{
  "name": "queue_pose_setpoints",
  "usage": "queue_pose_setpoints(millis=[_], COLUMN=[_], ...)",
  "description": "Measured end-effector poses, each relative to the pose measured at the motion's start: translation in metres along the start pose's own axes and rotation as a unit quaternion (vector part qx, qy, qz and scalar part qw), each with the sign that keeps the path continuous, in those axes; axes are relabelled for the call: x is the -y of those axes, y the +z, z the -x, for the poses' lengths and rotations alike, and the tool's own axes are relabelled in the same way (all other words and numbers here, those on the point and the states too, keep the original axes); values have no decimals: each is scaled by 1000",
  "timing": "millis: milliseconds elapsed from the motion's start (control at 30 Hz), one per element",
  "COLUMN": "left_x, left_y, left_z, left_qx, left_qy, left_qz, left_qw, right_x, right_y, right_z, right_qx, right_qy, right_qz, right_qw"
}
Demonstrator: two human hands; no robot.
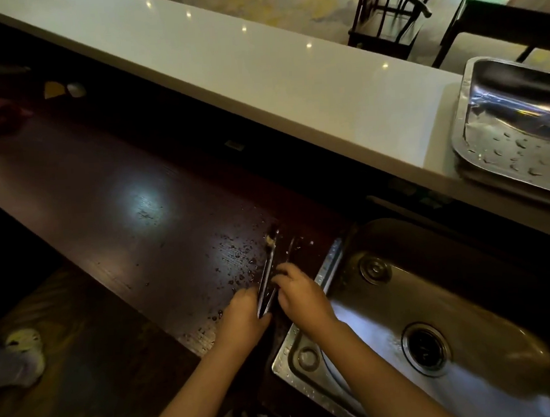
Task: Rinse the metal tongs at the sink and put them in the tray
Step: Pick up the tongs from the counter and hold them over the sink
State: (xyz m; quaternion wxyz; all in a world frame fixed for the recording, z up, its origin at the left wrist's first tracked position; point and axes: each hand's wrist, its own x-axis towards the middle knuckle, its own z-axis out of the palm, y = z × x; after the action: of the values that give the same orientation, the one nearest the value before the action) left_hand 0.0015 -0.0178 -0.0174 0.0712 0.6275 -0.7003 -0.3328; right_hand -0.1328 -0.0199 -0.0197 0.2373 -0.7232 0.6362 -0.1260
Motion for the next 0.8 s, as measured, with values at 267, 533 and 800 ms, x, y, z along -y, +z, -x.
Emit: queue_pose_setpoints(millis=[267,533,800], left_x=[-20,-57,-123], left_y=[19,34,77], left_z=[21,17,-11], left_qx=[-34,-13,218], left_qy=[35,92,12], left_qz=[65,171,310], left_qw=[997,981,925], right_x=[-1,-37,-102], right_y=[-11,-40,-60], right_z=[26,59,117], right_qx=[-96,-167,-190], right_qy=[330,342,367], right_qz=[-406,-489,-469], right_qw=[846,785,781])
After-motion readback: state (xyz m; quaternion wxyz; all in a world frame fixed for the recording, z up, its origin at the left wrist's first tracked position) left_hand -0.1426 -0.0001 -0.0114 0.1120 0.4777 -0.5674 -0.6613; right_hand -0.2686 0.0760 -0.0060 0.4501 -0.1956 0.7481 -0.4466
